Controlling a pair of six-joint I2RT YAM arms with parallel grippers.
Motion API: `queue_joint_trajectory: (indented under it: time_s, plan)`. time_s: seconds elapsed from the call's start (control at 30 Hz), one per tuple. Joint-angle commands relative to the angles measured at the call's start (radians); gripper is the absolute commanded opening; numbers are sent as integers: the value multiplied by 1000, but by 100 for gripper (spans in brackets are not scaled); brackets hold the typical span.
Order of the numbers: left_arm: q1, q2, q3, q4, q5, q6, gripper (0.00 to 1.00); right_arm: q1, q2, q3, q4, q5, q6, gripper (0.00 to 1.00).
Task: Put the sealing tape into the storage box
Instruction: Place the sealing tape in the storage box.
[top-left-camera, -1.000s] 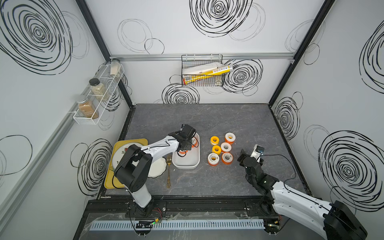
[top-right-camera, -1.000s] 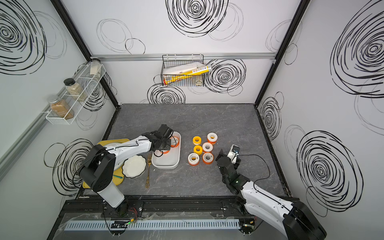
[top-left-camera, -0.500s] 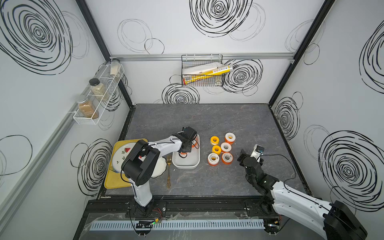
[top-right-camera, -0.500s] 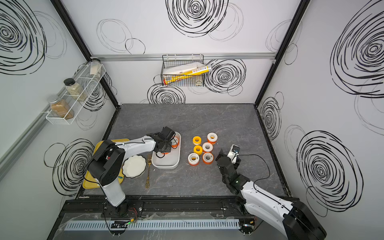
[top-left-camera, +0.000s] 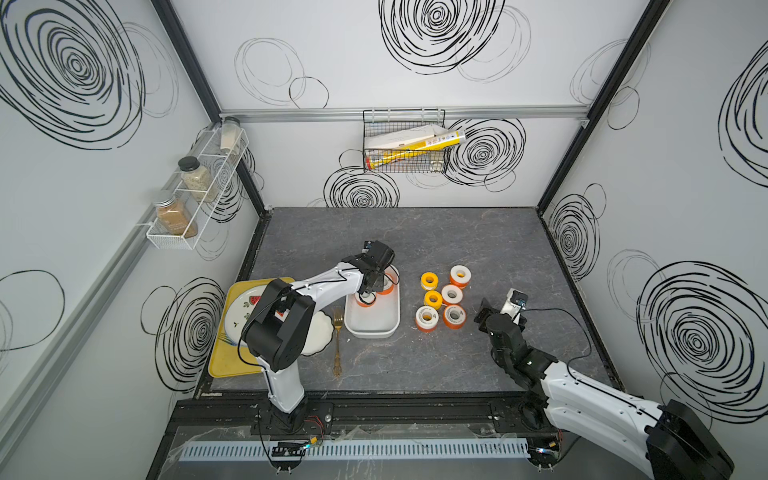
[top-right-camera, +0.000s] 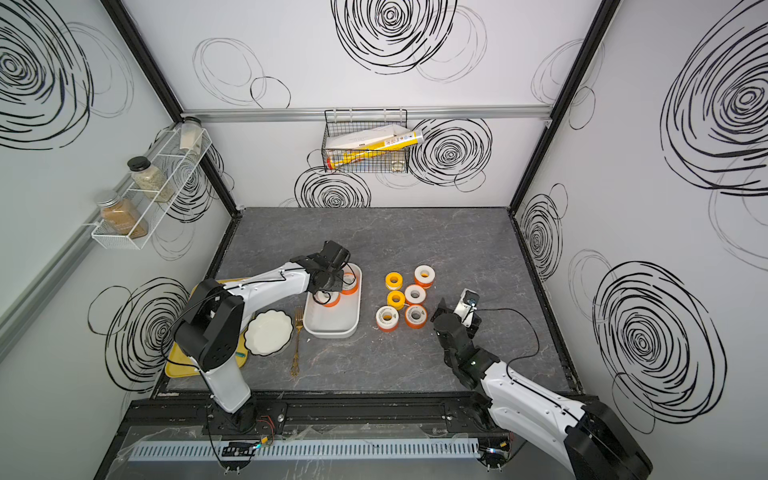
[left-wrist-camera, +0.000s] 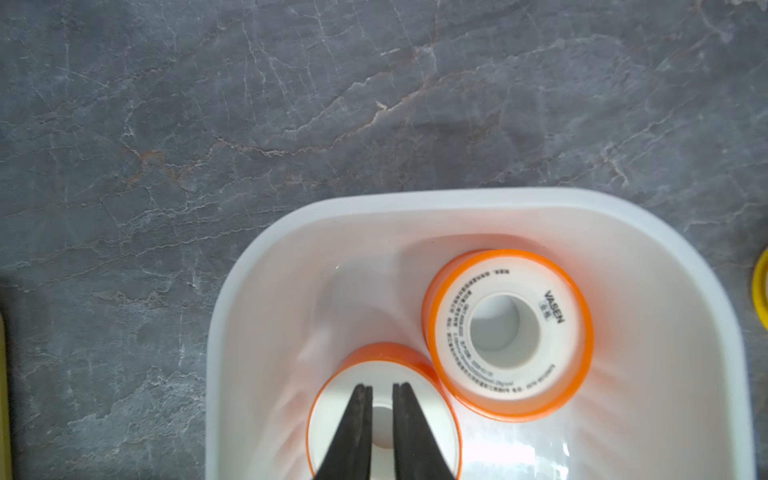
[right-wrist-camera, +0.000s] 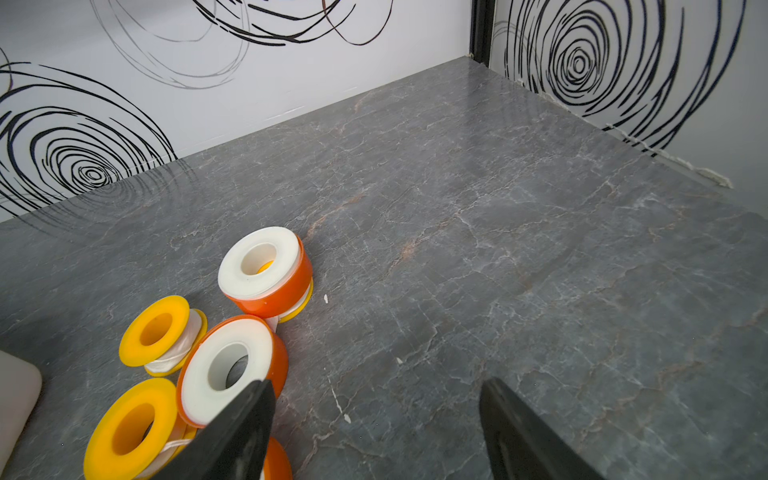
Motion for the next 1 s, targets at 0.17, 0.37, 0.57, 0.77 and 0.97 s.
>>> queue_joint_trajectory:
  time_s: [0.17, 0.37, 0.57, 0.77, 0.97]
  plan:
    - [-61, -138, -26, 5, 119, 4, 19, -3, 11, 30, 11, 1, -2, 82]
    - [-110, -252, -6, -55, 132, 16, 22, -4, 9, 37, 8, -3, -30, 82]
    - [-93, -513, -85, -97, 87, 44, 47, -3, 19, 73, -8, -51, -85, 84]
    - [-33, -771, -252, -84, 105, 62, 70, -7, 113, 222, -101, -100, -124, 100]
    - [-9, -927, -373, -35, 76, 78, 77, -54, 349, 429, -172, -201, -205, 100]
